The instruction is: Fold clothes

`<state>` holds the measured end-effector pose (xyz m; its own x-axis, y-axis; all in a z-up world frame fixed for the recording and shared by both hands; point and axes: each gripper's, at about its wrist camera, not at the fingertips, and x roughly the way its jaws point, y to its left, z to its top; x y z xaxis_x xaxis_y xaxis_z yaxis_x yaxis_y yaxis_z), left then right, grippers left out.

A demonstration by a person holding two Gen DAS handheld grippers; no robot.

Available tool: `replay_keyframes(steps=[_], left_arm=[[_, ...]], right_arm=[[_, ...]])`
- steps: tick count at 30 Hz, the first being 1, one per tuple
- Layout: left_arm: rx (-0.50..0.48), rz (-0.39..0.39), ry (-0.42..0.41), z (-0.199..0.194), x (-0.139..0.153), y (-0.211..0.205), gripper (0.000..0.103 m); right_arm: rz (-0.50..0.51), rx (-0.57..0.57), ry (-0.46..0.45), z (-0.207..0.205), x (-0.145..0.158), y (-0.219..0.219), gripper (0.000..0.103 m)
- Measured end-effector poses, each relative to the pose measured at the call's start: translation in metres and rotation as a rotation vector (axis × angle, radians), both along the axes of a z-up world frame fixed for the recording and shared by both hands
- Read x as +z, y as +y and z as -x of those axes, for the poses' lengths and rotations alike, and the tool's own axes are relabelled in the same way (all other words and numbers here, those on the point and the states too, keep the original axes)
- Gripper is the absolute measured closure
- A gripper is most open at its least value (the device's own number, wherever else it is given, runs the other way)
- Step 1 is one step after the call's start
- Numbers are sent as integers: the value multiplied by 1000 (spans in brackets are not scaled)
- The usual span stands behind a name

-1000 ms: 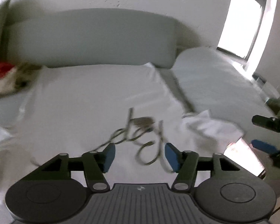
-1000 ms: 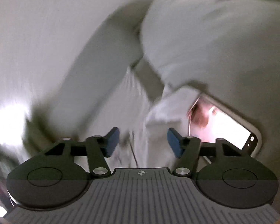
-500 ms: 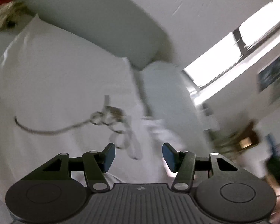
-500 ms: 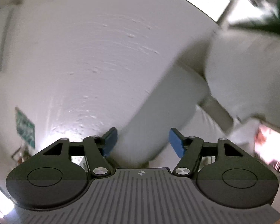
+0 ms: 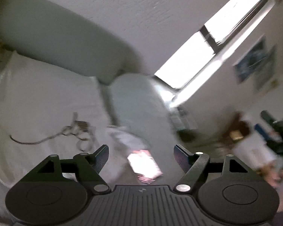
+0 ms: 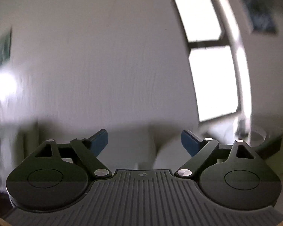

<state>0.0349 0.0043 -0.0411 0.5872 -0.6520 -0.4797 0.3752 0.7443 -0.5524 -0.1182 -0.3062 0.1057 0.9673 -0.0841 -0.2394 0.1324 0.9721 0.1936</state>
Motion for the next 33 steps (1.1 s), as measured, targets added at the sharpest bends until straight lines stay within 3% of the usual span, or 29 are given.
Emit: replay_keyframes(steps=[3,4,7,10,12,14,18,25,31,33], left_arm=[[66,-151,86,-30,-64,-50,44],[76,-170,103,-34,-81,-58,50],[83,-184,85,-44,-113,-58,50],[142,-194,54,-57,-112,-47,47],[177,-139,82,-69,-113,-38,42],[209,-112,119,-78,-115,-35,42],[205,-162,148,-82,-121,-35,43],[171,-199,92,-77,-118,-42,42],[147,-223,85,-77,-122,-46,43],[115,-223,80,-76,-124,-50,45]], right_arm=[[-103,11,242,-57,-67,-23,17],[-137,-6,316,-75,-91,-31,19],[-201,-74,455,-113,-155,-52,28],[-257,-46,478,-128,-190,-63,32],[-322,-15,479,-146,-210,-68,41],[-423,-14,512,-161,-230,-80,57],[-630,-8,554,-183,-255,-97,58],[-632,-10,577,-195,-271,-76,57],[-634,-56,537,-213,-277,-73,67],[-624,-83,496,-216,-279,-72,77]])
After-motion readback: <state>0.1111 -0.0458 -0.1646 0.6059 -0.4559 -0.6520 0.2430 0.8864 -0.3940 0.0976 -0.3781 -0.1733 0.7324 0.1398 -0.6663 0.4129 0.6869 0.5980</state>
